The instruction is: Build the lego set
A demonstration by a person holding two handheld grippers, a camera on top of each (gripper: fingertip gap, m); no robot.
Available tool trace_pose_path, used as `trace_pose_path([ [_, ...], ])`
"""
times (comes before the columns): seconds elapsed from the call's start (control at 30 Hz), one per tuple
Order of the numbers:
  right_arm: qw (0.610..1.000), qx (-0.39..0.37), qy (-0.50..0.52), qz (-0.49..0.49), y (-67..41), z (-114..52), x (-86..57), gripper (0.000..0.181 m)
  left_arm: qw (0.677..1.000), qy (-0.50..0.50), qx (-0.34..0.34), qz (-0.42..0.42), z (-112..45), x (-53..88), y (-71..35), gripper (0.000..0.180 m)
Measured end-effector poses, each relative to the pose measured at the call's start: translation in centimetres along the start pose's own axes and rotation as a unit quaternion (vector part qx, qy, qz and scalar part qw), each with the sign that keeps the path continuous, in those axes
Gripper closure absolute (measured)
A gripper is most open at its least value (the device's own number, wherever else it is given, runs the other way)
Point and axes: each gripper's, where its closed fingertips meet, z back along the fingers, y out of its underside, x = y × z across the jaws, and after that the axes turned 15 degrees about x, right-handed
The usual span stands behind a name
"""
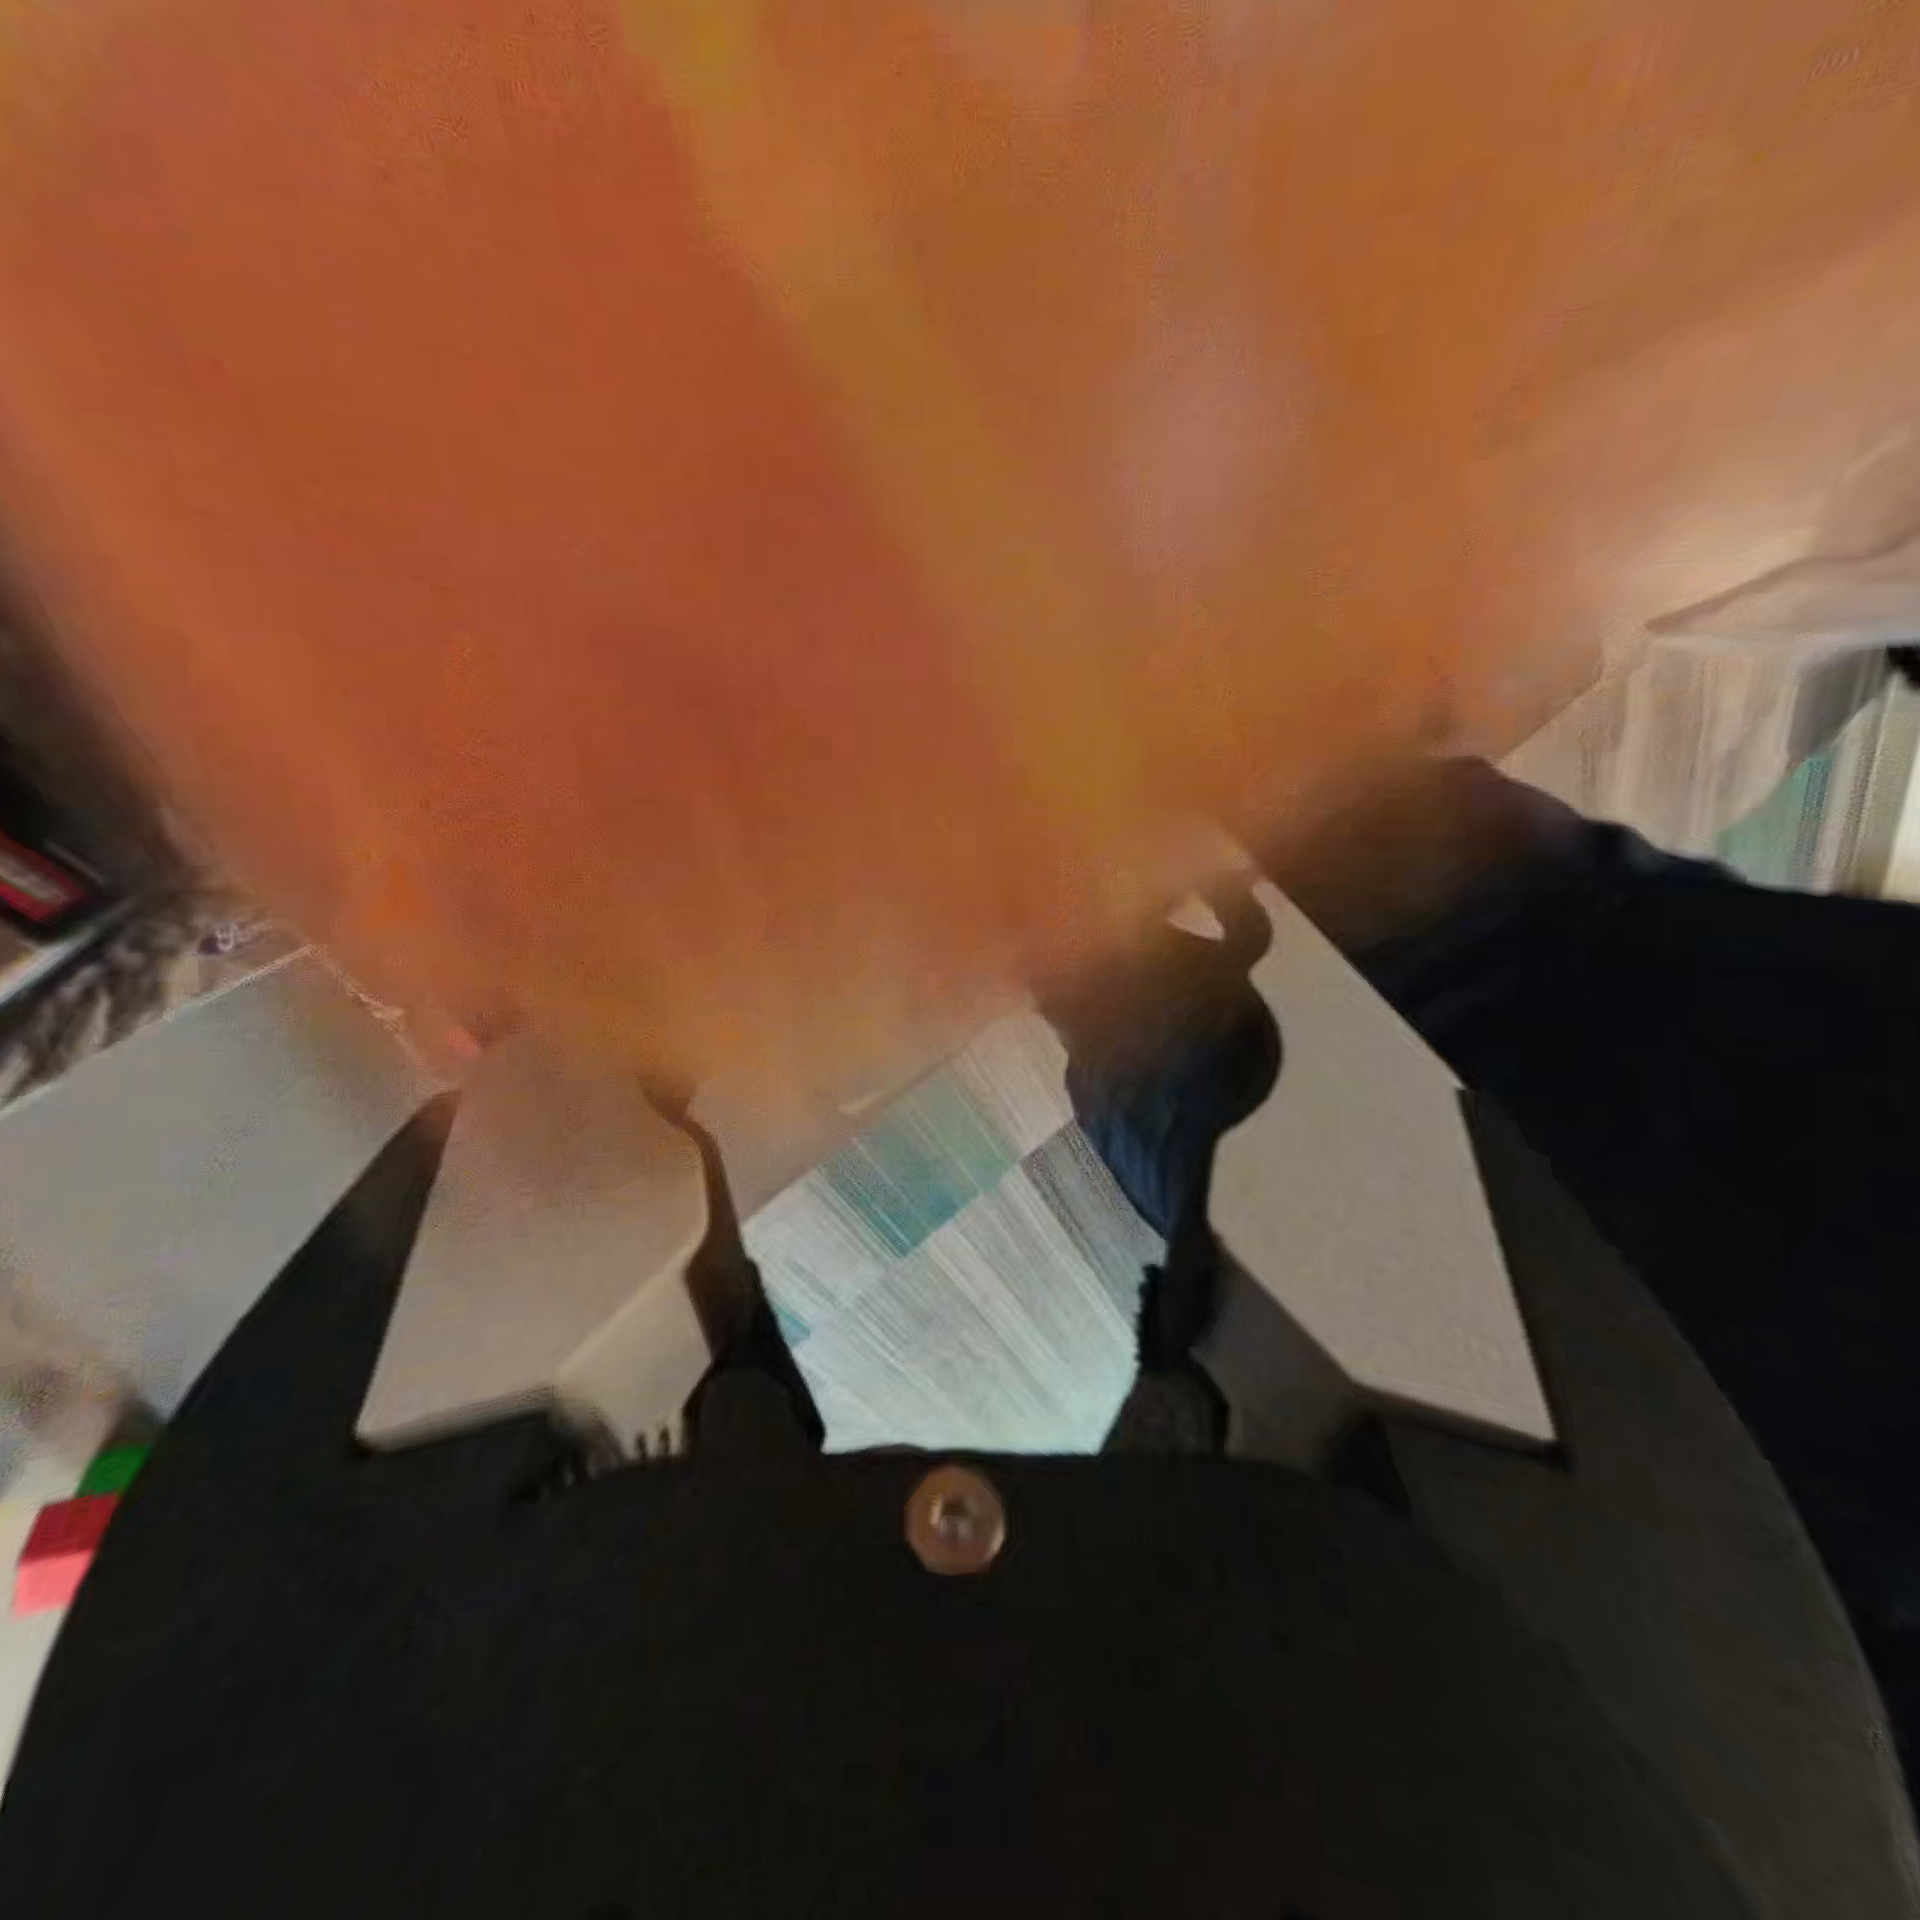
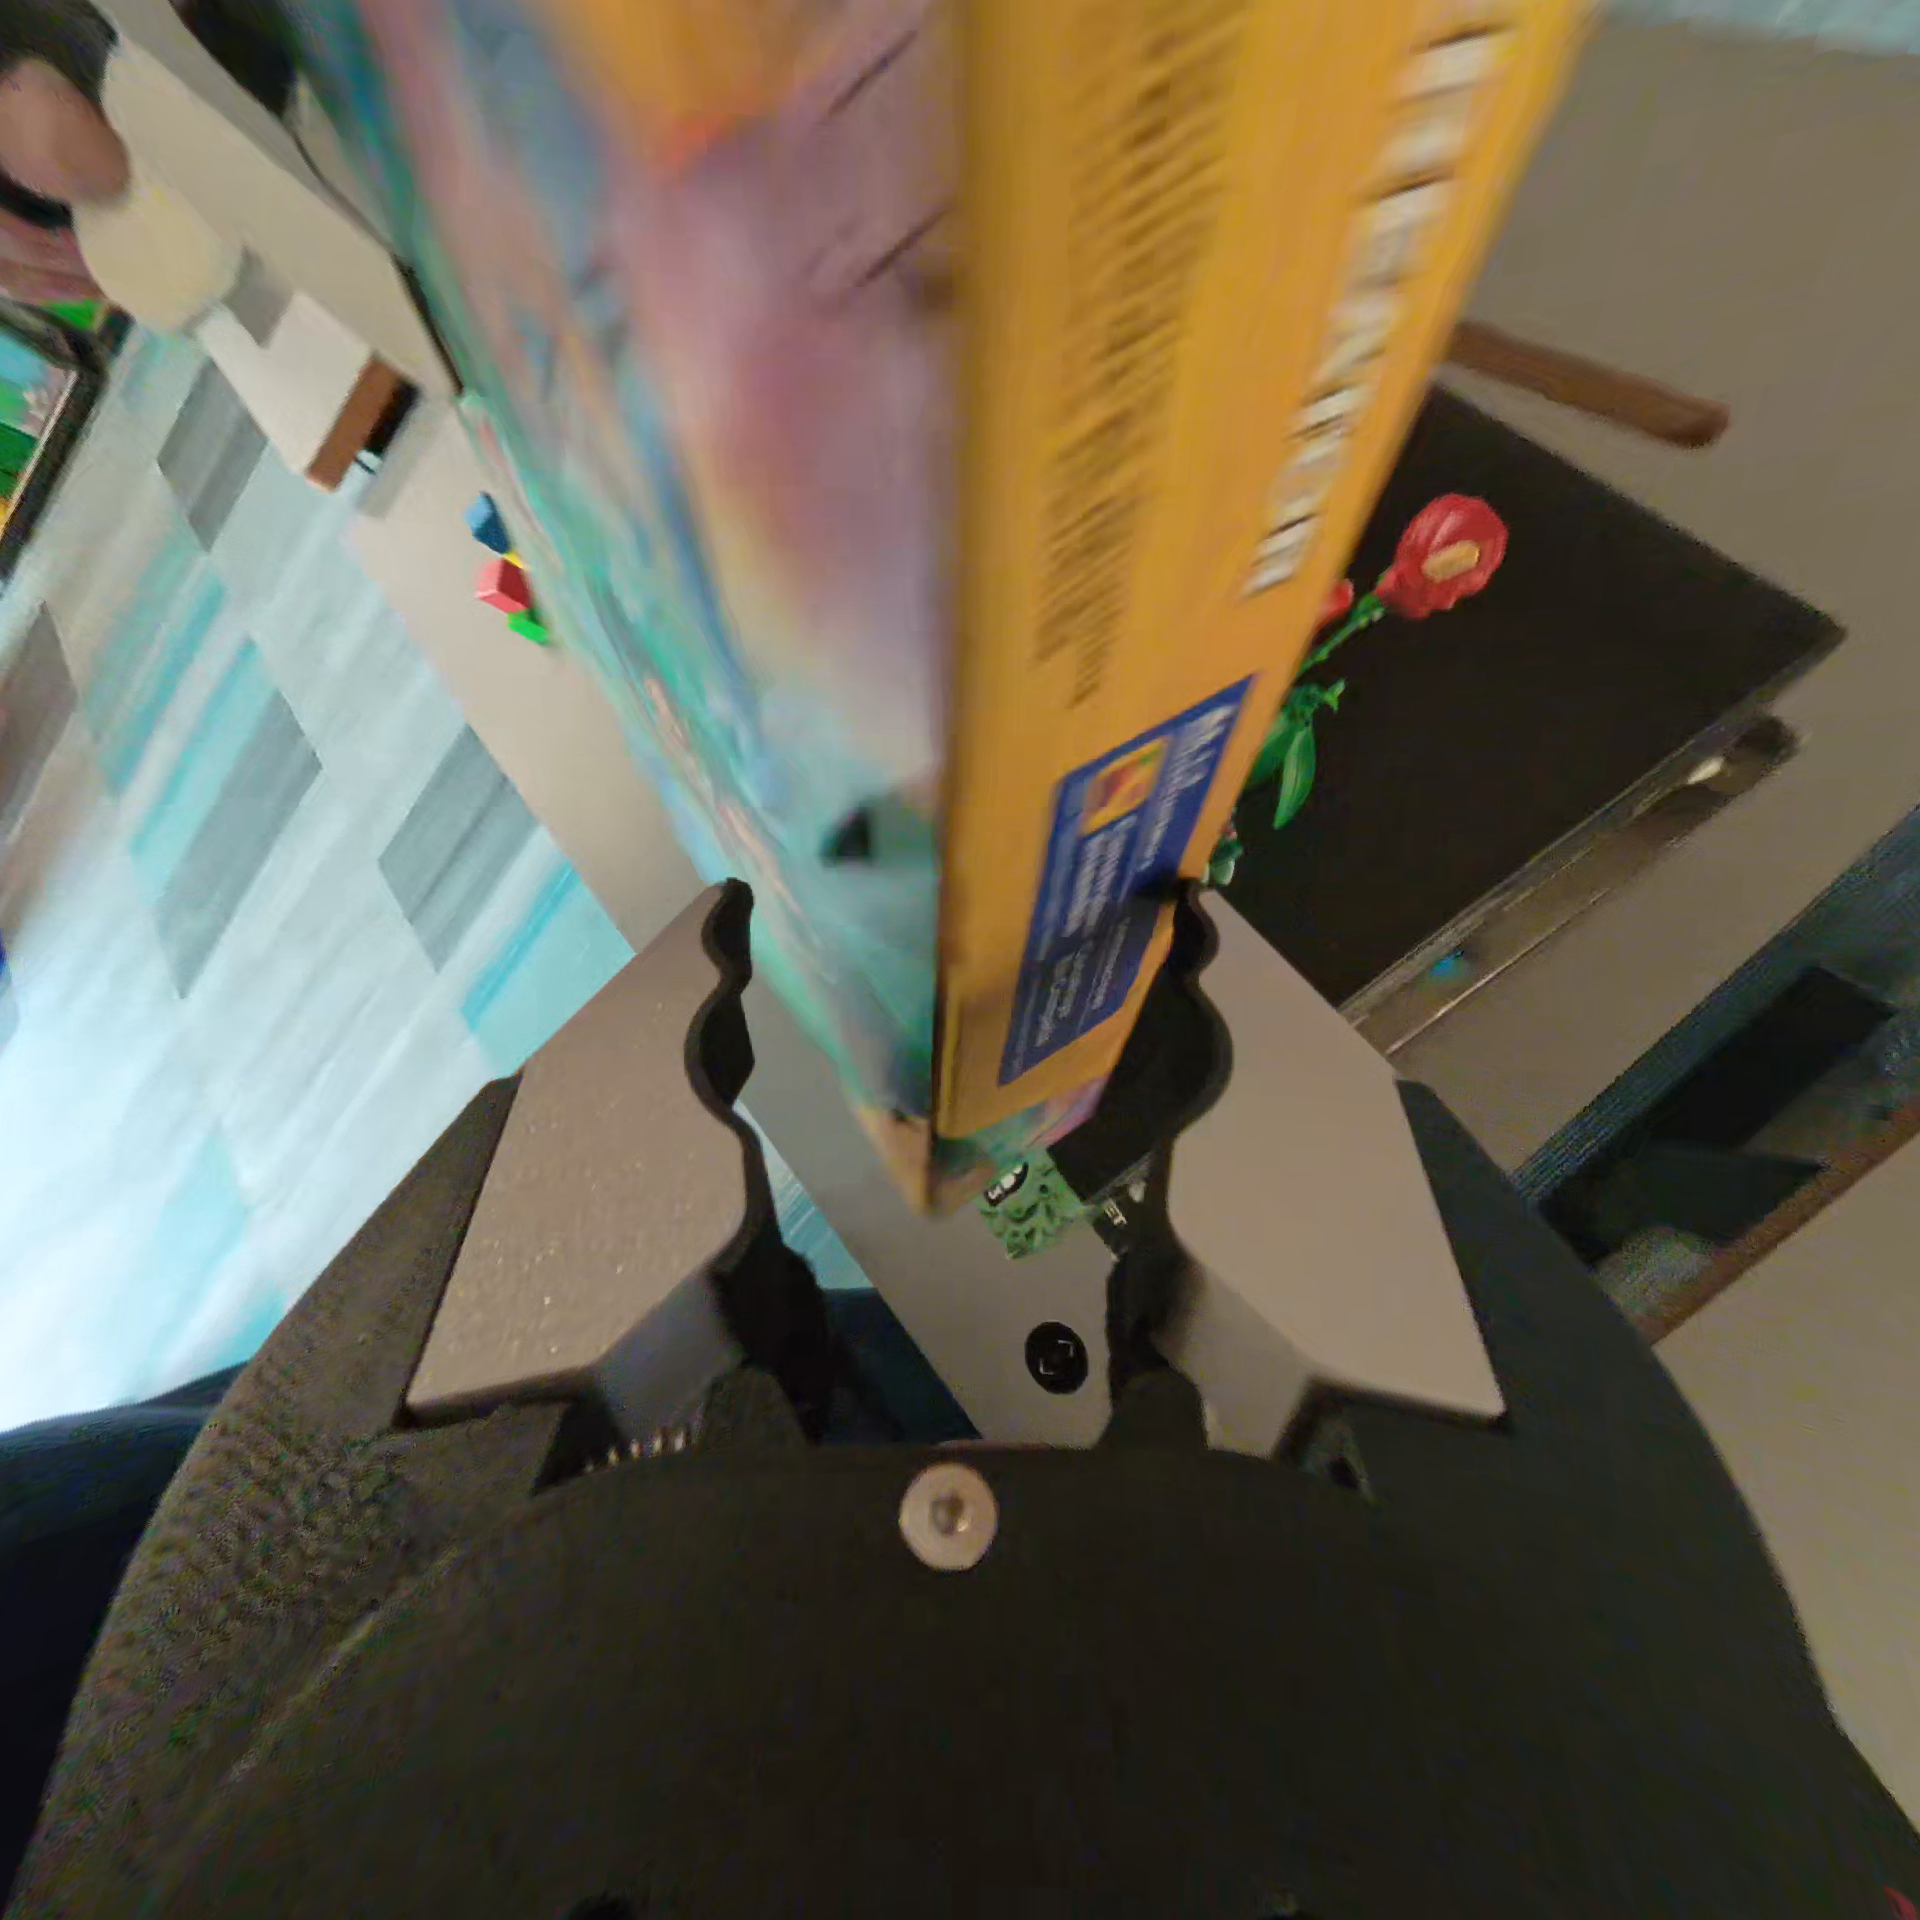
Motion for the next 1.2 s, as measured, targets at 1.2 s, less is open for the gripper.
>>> trace_pose_path([
  [1.2, 0.973, -0.107, 0.2, -0.041, 26.0, 25.2, -16.7, 0.079, 0.886, 0.105, -0.01, -0.451, -17.1, -34.9, -12.8, 0.08],
])
